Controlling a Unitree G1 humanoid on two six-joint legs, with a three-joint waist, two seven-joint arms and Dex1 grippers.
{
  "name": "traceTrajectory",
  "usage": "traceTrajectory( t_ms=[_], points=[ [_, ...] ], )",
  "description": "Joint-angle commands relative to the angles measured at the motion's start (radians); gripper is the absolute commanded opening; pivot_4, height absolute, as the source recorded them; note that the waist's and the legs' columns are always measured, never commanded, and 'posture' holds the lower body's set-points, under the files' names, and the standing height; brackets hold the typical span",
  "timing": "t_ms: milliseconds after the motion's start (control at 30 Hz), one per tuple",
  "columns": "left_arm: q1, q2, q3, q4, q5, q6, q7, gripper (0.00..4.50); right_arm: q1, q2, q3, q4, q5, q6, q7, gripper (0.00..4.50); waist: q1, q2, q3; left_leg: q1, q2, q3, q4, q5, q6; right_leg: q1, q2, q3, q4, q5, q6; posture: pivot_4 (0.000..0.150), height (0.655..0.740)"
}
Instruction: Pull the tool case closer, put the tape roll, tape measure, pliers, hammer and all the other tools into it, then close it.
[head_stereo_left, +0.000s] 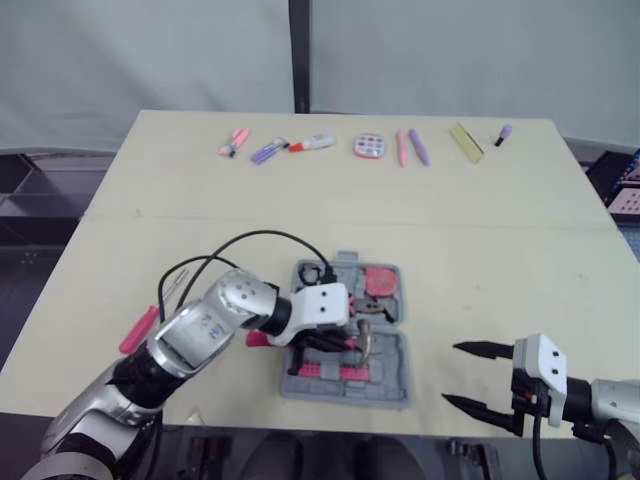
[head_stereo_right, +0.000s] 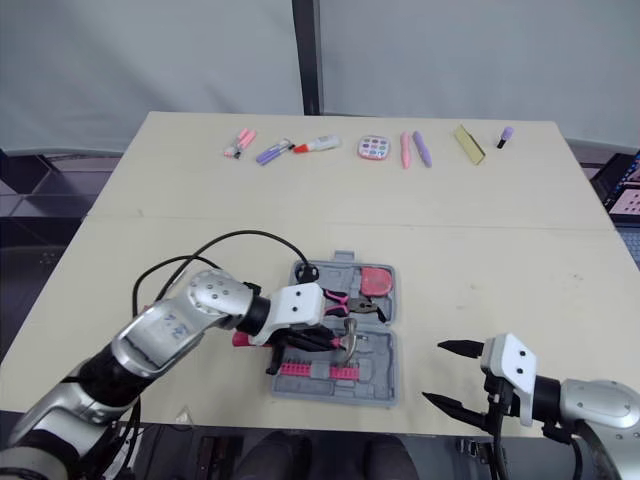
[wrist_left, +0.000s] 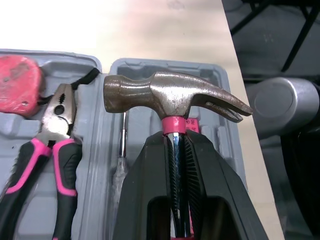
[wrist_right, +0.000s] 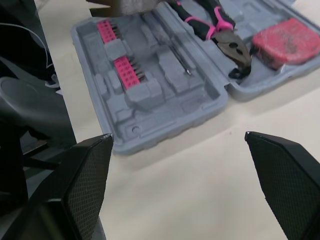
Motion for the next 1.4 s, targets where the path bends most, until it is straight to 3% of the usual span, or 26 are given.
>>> traceTrajectory(
  t_ms=[33,633,1400],
  points=[
    [-0.068,-0.039,-0.026,-0.008,0.028,0.020,0.002,0.07,-0.013,-0.008,0.007,0.007,0.000,-0.026,0.017,4.50,0.001,0.000,0.000,0.000,0.000,0.000,0.000,0.000,0.000,0.000,0.000,0.000,0.000,0.000,0.000,0.150,0.7134],
    [-0.147,-0.162,-0.231,0.017,0.138,0.181,0.063,0.07,0.001,-0.013,0.019,0.027,-0.021,-0.053,0.028,4.50,0.002,0.000,0.000,0.000,-0.001,-0.001,0.001,0.000,0.000,0.000,0.000,0.000,0.001,0.000,0.000,0.150,0.7134],
    [-0.168,-0.325,-0.283,0.166,0.189,0.199,0.144,0.07,0.081,-0.015,-0.049,-0.016,-0.012,-0.060,0.017,4.50,0.003,0.000,0.000,-0.001,-0.001,0.000,0.001,0.000,0.001,0.000,0.000,0.000,0.001,0.000,0.000,0.150,0.7134]
  ],
)
